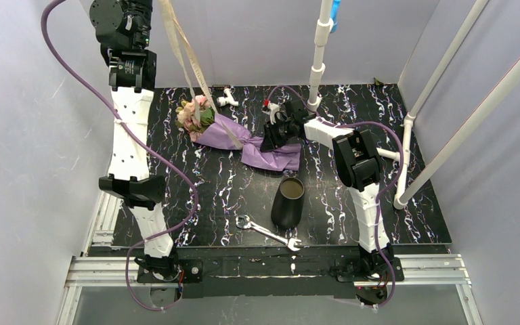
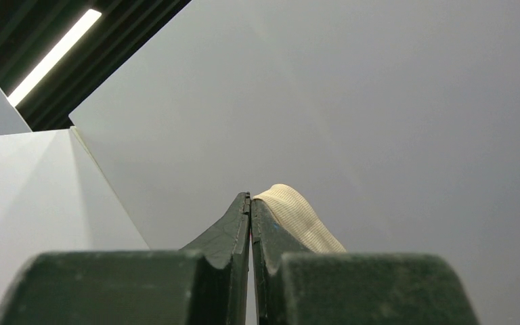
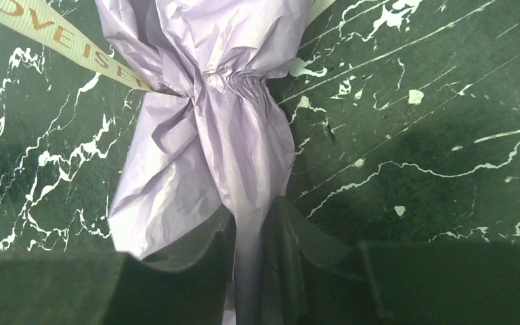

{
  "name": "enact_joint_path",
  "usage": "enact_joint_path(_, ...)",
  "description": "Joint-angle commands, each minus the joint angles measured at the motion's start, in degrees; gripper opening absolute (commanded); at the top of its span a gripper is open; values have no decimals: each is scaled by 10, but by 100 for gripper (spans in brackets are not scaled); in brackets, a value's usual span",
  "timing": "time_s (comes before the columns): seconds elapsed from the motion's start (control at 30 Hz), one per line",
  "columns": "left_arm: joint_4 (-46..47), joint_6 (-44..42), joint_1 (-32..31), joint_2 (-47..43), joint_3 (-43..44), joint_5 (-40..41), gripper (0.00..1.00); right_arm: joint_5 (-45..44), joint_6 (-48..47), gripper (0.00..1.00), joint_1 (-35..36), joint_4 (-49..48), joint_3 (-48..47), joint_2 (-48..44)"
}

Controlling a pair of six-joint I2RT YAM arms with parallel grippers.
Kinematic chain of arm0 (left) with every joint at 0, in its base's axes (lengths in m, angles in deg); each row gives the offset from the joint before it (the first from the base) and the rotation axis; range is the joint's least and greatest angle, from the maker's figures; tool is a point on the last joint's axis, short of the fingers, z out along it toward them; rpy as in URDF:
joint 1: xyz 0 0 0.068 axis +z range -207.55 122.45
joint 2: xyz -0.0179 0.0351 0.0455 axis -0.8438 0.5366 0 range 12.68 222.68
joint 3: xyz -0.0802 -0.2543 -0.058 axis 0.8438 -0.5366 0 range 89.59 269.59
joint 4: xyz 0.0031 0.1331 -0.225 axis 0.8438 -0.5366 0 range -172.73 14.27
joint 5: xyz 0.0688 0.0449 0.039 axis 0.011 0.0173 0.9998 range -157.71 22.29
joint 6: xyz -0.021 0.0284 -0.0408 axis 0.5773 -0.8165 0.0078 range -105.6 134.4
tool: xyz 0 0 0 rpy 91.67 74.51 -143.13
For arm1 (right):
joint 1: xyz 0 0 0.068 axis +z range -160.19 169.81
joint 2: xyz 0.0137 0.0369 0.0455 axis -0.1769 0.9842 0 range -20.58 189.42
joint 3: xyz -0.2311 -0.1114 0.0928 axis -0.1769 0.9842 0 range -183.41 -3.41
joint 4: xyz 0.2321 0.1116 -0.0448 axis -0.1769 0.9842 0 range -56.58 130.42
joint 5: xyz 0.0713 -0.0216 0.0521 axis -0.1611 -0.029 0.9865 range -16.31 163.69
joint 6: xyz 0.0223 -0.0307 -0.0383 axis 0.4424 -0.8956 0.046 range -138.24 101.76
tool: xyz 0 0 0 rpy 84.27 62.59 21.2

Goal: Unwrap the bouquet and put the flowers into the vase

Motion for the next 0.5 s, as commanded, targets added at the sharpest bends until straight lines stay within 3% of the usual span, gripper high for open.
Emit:
enact_joint_path(0.0,34,1,1,-72,-27,15,0,-99,-15,43,-15,46,25,23)
enact_joint_path(0.2,18,53,0,-135,-163,6,0,-97,-17,70,-15,47,19,10)
enact_joint_path(0.47,-65,119,0,-150,-239,-22,0,-51,-4,90,-14,23,19,-42)
